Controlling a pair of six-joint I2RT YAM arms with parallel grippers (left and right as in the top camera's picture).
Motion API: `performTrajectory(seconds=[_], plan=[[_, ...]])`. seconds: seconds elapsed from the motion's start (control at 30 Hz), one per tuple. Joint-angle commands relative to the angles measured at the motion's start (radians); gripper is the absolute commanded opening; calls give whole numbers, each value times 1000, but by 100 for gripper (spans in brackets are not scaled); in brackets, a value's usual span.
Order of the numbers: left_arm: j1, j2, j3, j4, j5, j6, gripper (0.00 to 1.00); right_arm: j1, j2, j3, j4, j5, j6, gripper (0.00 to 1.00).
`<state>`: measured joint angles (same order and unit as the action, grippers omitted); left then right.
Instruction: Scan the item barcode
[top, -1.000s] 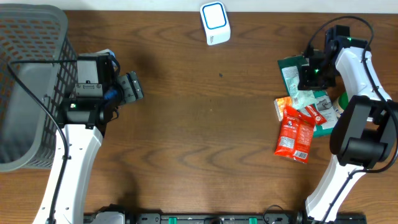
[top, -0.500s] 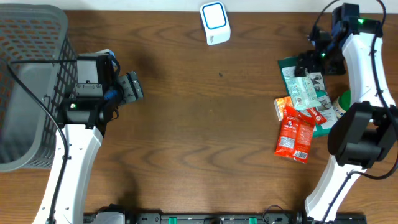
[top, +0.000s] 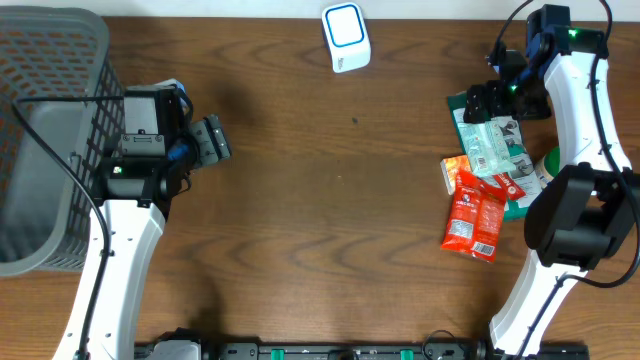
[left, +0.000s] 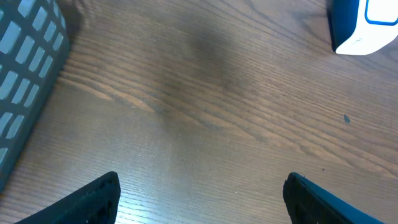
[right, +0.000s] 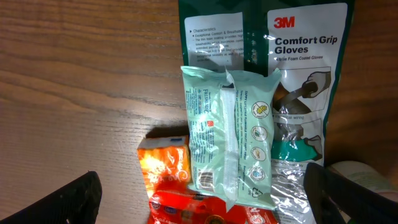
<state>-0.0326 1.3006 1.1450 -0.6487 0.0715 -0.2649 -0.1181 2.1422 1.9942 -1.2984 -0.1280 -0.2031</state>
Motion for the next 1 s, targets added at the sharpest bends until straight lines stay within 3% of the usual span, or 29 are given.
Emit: performTrajectory(seconds=[0.0,0.73,0.97], plan=[[4,1,5,-2,-13,6,84,4,-5,6,0,-12,-4,99],[4,1,5,-2,-13,6,84,2,0,6,1,-12,-4,99],[4,1,5,-2,-13,6,84,7,-140,6,1,-12,-4,99]])
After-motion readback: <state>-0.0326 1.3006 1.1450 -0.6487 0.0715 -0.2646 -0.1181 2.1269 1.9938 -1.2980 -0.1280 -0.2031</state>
